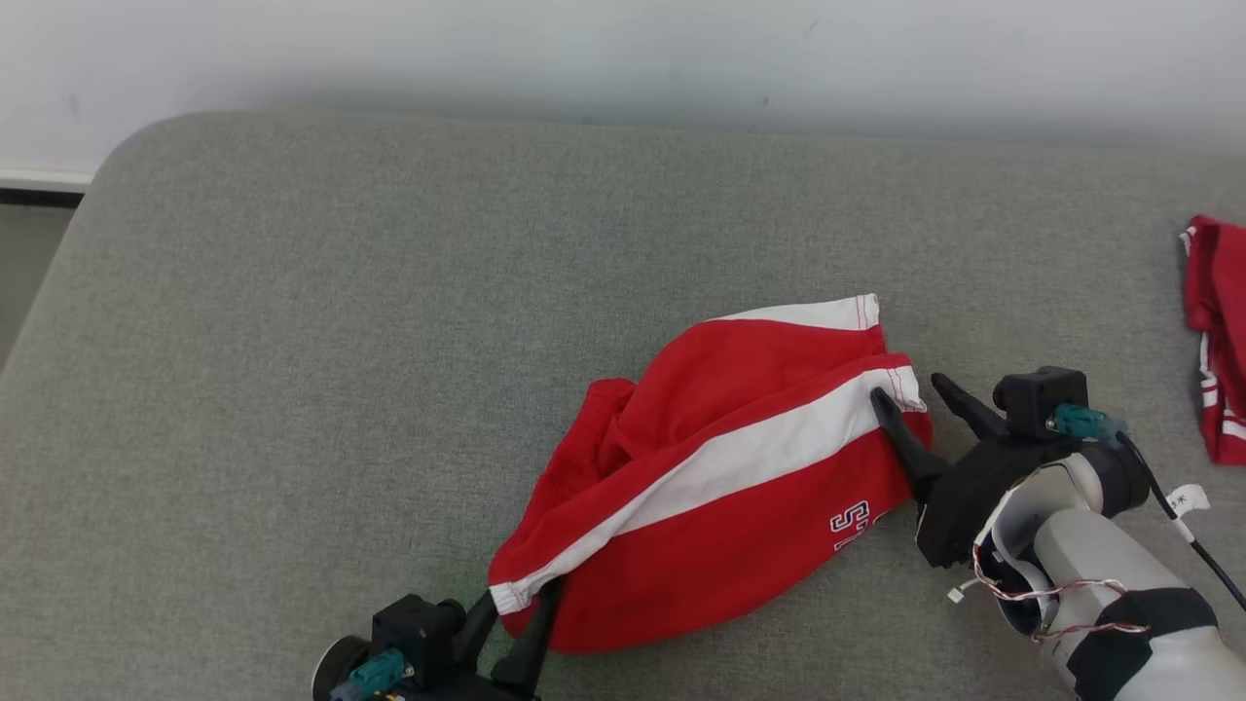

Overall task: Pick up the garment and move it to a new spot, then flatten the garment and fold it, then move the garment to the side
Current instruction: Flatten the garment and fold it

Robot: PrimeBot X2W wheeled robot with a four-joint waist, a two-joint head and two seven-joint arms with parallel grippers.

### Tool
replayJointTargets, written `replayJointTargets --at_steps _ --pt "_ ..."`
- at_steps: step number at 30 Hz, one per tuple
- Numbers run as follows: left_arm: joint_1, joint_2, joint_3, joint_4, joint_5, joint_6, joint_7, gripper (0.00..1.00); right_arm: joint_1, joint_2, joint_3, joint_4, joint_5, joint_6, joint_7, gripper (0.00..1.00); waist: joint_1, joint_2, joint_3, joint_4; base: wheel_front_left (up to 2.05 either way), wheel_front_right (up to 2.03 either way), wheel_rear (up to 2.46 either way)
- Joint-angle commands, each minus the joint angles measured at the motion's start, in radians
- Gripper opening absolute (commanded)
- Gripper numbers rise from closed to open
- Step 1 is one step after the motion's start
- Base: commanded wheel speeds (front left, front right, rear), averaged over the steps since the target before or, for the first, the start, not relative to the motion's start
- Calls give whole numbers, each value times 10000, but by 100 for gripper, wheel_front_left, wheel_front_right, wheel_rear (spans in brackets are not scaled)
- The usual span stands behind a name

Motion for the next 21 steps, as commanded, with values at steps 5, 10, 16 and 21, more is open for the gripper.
replayJointTargets --at_steps 5,10,16,21 --pt "-386 -112 47 -340 -309 -11 -83 0 -661 -137 829 65 1127 -27 -360 0 -2 -1 391 204 0 0 0" --pt "-113 -120 328 -887 -443 -11 -75 0 -527 -322 1348 -21 1593 -27 -897 0 -2 -1 215 108 0 0 0" --pt "-748 340 684 -1411 -650 -9 -71 0 -840 -627 1657 -696 2477 -27 -1290 0 -2 -1 48 -204 0 0 0" --pt "-2687 809 443 -1684 -1110 -1 347 0 -1883 -860 1538 -1455 3232 -27 -1331 0 -2 -1 308 -519 0 0 0"
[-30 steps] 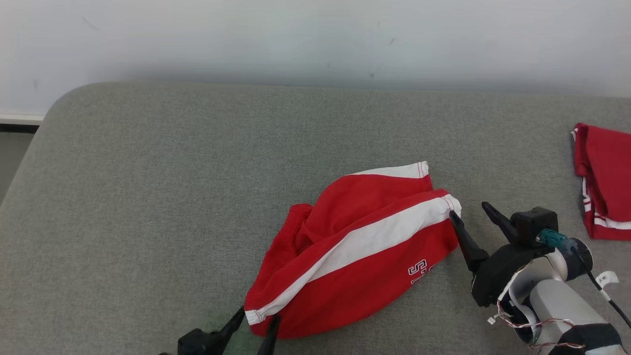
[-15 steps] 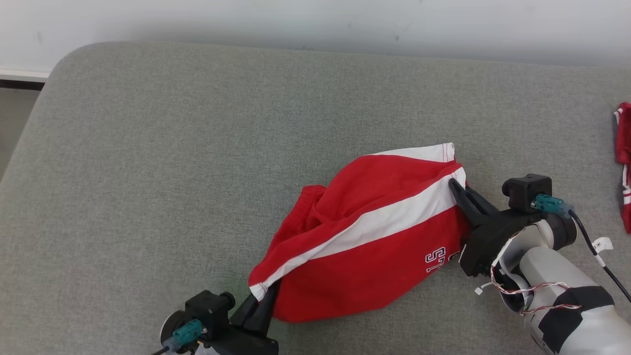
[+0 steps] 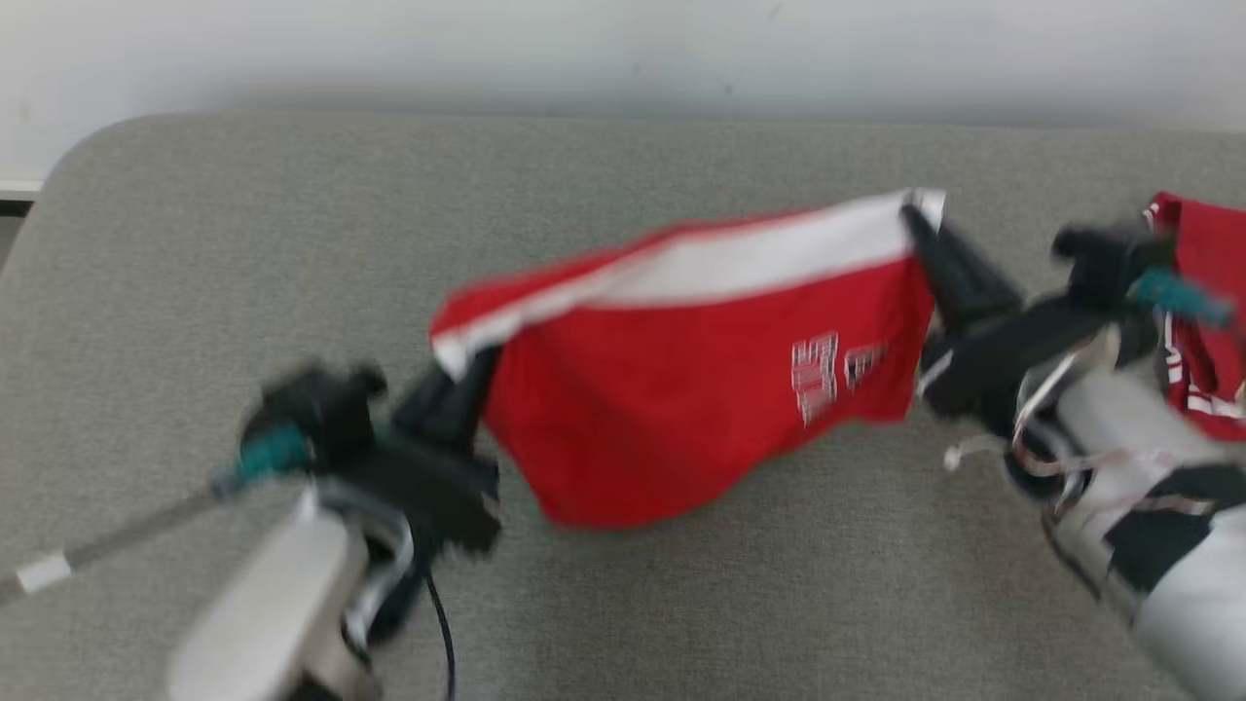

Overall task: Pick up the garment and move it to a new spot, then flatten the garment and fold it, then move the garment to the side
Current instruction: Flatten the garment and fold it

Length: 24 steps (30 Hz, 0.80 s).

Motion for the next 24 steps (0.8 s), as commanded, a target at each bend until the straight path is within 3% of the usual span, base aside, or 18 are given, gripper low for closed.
replayJointTargets --at_steps 1,7,15,24 --pt "-575 155 -17 -58 -174 12 164 0 -381 -102 -85 -104 203 -27 28 0 1 -1 293 -207 0 0 0" --pt "-4614 533 -102 229 -1077 12 1526 0 -3261 -383 -604 -299 843 -27 738 0 1 -1 1762 -731 0 0 0" --pt "-9908 436 16 1940 -1652 13 2050 0 -7576 -296 -1094 761 638 -27 1219 0 1 -1 3619 -1333 0 0 0" --pt "-13075 260 -691 3944 -2019 13 1952 0 -10179 36 -923 2292 444 -27 1087 0 1 -1 4439 -1807 0 0 0"
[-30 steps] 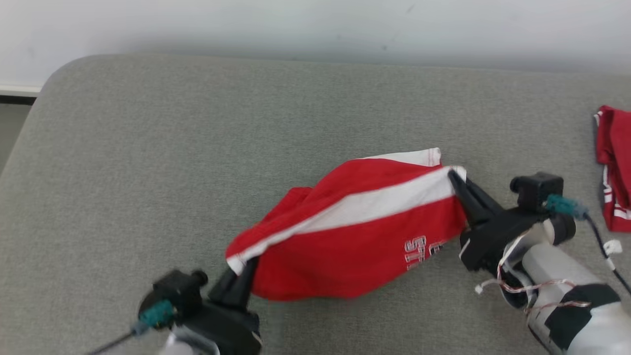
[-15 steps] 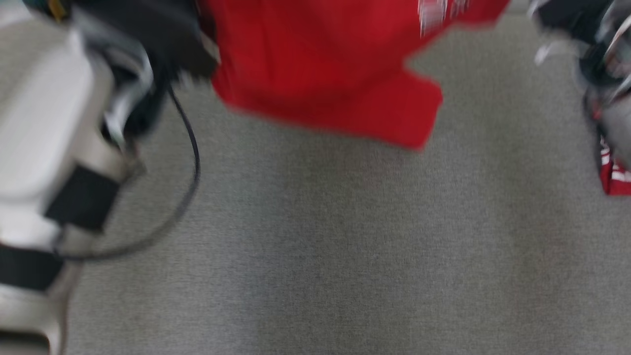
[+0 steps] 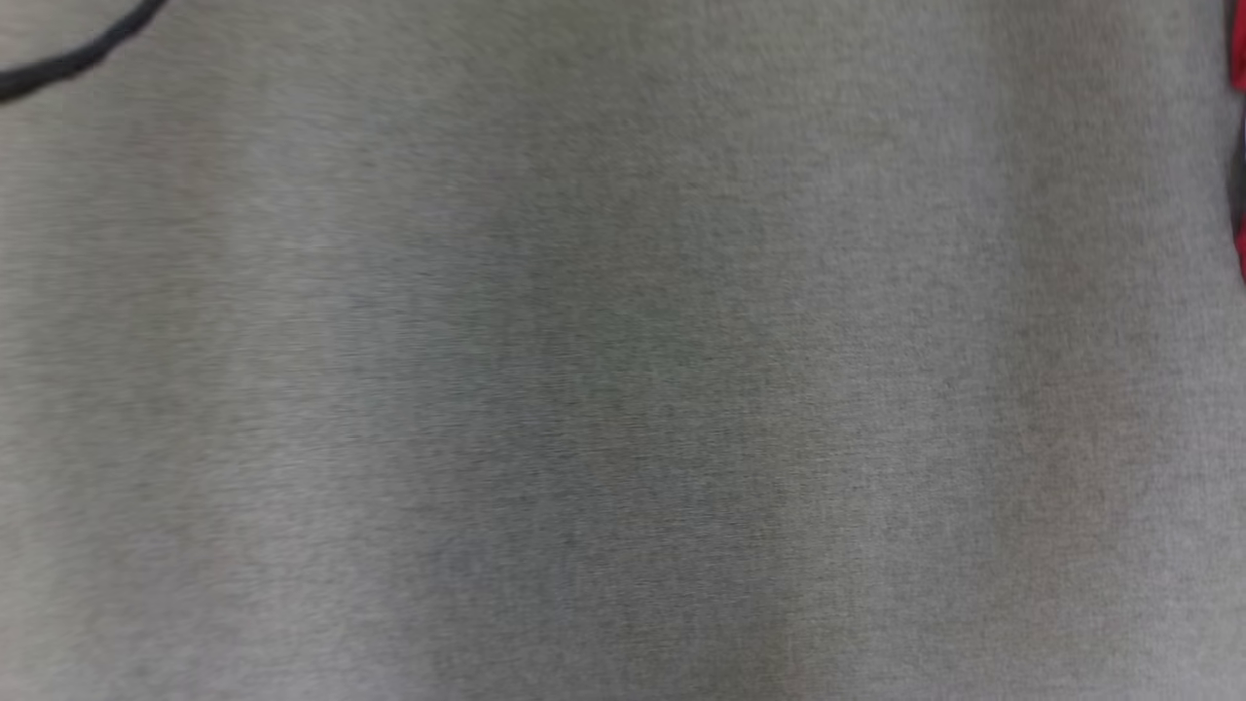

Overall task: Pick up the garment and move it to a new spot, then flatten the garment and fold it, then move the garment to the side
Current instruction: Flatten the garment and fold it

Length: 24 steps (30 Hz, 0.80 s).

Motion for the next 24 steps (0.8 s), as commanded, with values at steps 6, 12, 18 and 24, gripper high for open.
replayJointTargets --at_steps 6,12,18,24 --pt "-848 -197 -855 1061 -347 17 -431 0 -595 170 423 615 115 -27 -274 0 -4 -3 1133 -644 0 0 0" --pt "-71 -48 -1642 1116 -952 15 -896 0 177 35 1020 405 445 -27 -591 0 -4 -3 1227 -622 0 0 0" --pt "1962 439 -2434 162 -1519 17 -1905 0 2254 -523 1864 -691 934 -27 -1076 0 -4 -3 671 -550 0 0 0" --pt "4991 928 -2816 -1085 -1951 17 -2389 0 4900 -1370 2733 -2096 1352 -27 -1279 0 -4 -3 -440 -519 0 0 0"
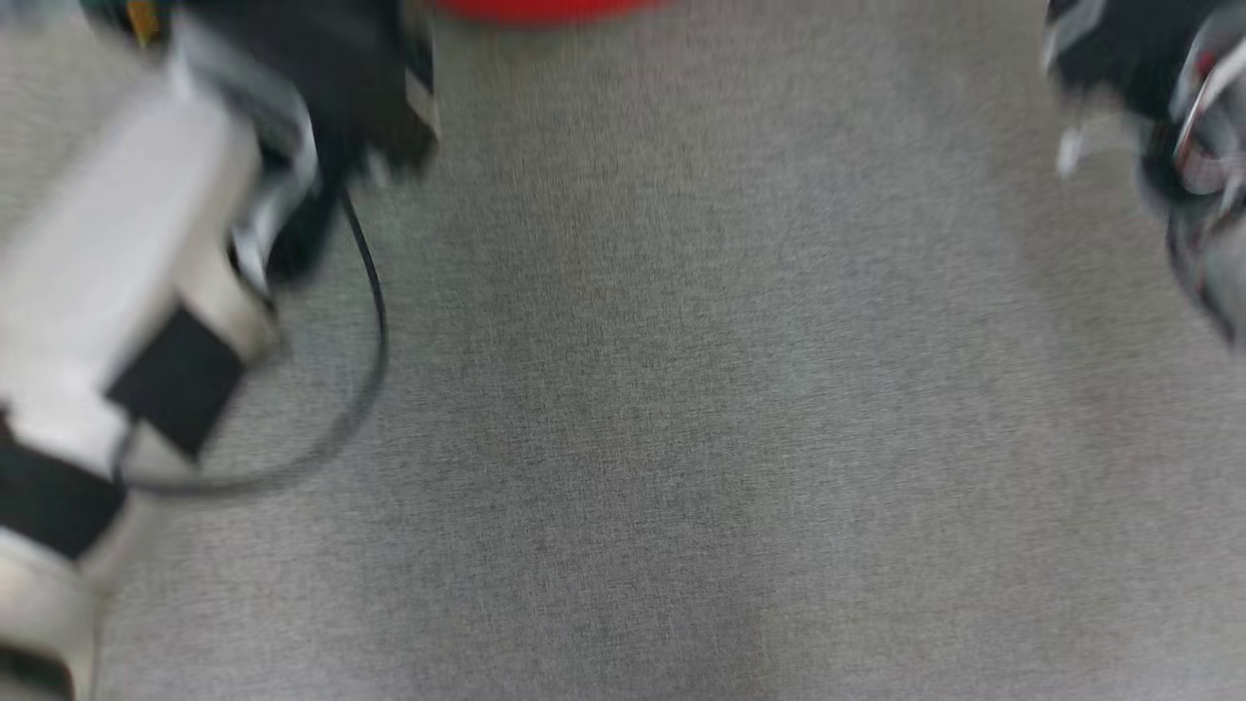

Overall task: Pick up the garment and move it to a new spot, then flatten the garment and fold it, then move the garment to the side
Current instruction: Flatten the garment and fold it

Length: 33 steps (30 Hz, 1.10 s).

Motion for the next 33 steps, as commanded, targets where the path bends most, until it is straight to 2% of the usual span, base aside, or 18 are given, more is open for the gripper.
replayJointTargets --at_steps 1,6,10,15,23,26,33 --pt "730 97 26 -338 14 17 -100 0 713 -289 167 -329 116 -27 -70 0 1 -1 -855 76 0 0 0" --pt "3380 281 275 -1927 736 437 -138 0 2864 -950 258 -1434 147 -27 -119 0 1 -1 -1632 49 0 0 0" --pt "5668 408 695 -3293 1455 787 -134 0 4620 -1173 -158 -2228 79 -27 -119 0 1 -1 -2171 -59 0 0 0" --pt "7968 320 1086 -4581 2022 996 -136 0 6696 -1312 -654 -3003 -25 -27 -122 0 1 -1 -2845 -48 0 0 0" --pt "10591 258 1421 -5303 2623 1081 -136 0 9805 -1242 -1464 -3791 -219 -27 -107 0 1 -1 -3801 -11 0 0 0" --pt "11046 315 1543 -5356 2719 1083 -136 0 10496 -1167 -1631 -3951 -275 -27 -104 0 1 -1 -3982 -19 0 0 0" --pt "12133 250 1600 -5534 3106 987 -138 0 12253 -883 -2873 -4479 -453 -27 -95 0 1 -1 -4387 -14 0 0 0"
